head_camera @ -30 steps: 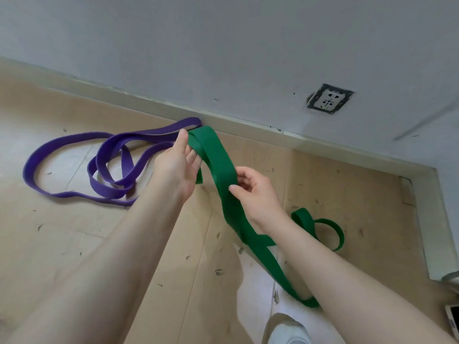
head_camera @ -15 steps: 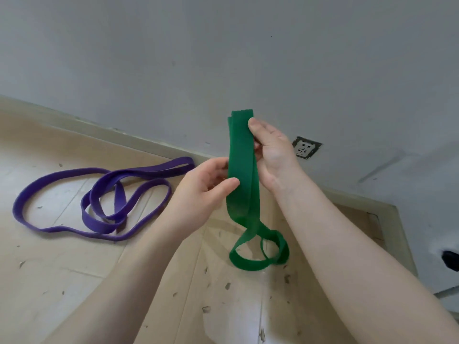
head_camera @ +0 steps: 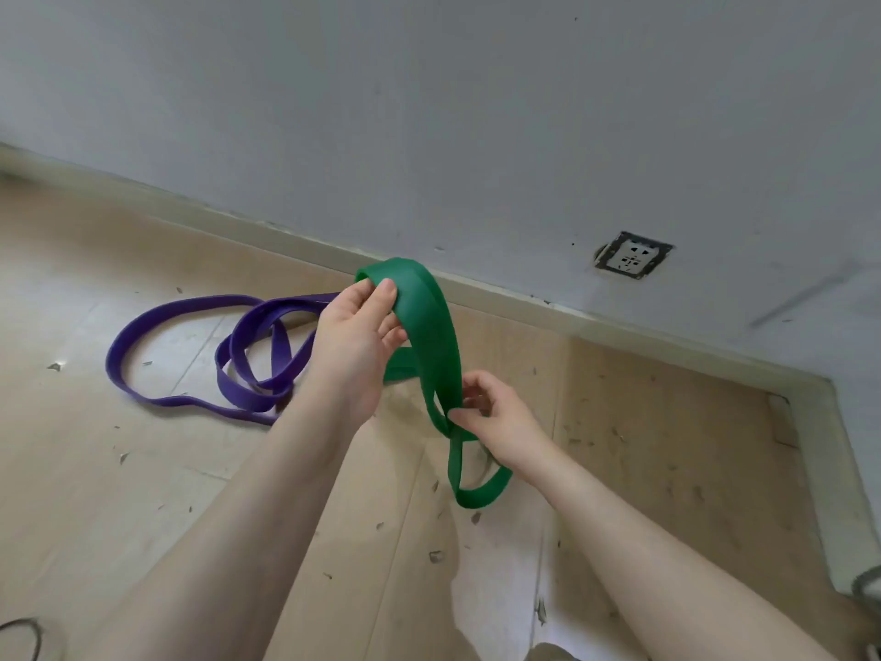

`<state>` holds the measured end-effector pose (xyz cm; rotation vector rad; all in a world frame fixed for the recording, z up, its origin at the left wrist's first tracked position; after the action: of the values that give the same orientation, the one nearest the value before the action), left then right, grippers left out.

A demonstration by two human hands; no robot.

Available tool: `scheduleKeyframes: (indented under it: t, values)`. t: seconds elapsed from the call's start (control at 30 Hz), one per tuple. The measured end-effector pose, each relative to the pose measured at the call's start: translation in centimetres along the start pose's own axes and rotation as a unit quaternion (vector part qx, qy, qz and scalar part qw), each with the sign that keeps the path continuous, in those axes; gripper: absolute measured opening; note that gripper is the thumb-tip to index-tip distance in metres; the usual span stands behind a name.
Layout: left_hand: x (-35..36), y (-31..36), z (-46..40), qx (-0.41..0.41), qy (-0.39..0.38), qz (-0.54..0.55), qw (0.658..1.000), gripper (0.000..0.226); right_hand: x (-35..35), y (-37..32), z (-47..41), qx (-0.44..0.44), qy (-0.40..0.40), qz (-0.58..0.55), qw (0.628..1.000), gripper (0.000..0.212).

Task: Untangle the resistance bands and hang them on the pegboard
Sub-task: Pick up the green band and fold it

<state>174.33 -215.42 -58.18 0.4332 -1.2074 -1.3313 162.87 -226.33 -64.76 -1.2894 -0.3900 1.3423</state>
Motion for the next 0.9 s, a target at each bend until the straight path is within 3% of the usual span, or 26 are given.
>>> scheduleKeyframes:
  t: [0.1,0.17,0.23,0.3,0.33,0.47,0.53,0.6,0.7,0.77,0.9]
  values:
    - [-0.1,1.0,0.0,-0.001,-0.019,0.014,1.0,0.017,-1.2,-0.9,-0.3,-0.031,-0.01,0.028,0.999,0.022]
    - [0.0,1.6,0.1,0.002,-0.033,0.035,0.999,0.019,-3.8,-2.5,-1.9,-0.056,0.056,0.057,0.995,0.023]
    - [0.3,1.8,0.3,-0.008,-0.038,0.064,0.997,0.022,-7.5,-4.3,-3.9,-0.045,0.197,-0.04,0.979,0.022]
    - [1.1,1.6,0.7,-0.027,-0.044,0.075,0.996,0.022,-8.7,-5.9,-5.4,-0.043,0.259,-0.183,0.947,0.027]
    - [1.5,1.5,1.0,-0.033,-0.043,0.08,0.995,0.018,-8.1,-6.6,-6.0,-0.048,0.236,-0.177,0.954,0.028]
    - [1.2,2.0,1.0,-0.019,-0.025,0.111,0.993,0.016,-2.4,-4.8,-5.6,-0.007,-0.006,-0.059,0.998,0.019]
    - [-0.1,2.5,0.3,-0.01,-0.003,0.125,0.992,0.022,-1.2,-3.2,-4.6,0.01,-0.065,-0.048,0.997,0.028]
    - [-1.3,2.7,-0.3,-0.01,0.026,0.147,0.989,0.024,-0.4,-2.7,-3.4,0.028,-0.109,-0.112,0.987,0.037]
    - [-2.6,2.7,-1.0,-0.014,0.058,0.195,0.979,0.016,1.2,-3.3,-1.4,-0.014,-0.171,-0.066,0.983,0.032]
    - [-3.1,2.5,-1.5,-0.015,0.069,0.207,0.976,0.015,1.9,-3.4,-0.8,-0.033,-0.174,-0.032,0.984,0.017]
    - [-3.8,0.4,-2.7,-0.04,0.085,0.194,0.977,0.029,0.9,-4.6,-0.4,-0.073,-0.08,-0.051,0.993,0.017]
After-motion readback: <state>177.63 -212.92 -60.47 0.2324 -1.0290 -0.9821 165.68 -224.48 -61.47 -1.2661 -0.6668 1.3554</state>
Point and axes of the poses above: each hand's wrist, its own z-axis away from the middle knuckle, its own x-axis out of the palm, y = z × x, the point moved 7 cm from there along -z, towards the middle knuckle, and after that the axes turned 4 degrees about y, right-handed, at the moved point
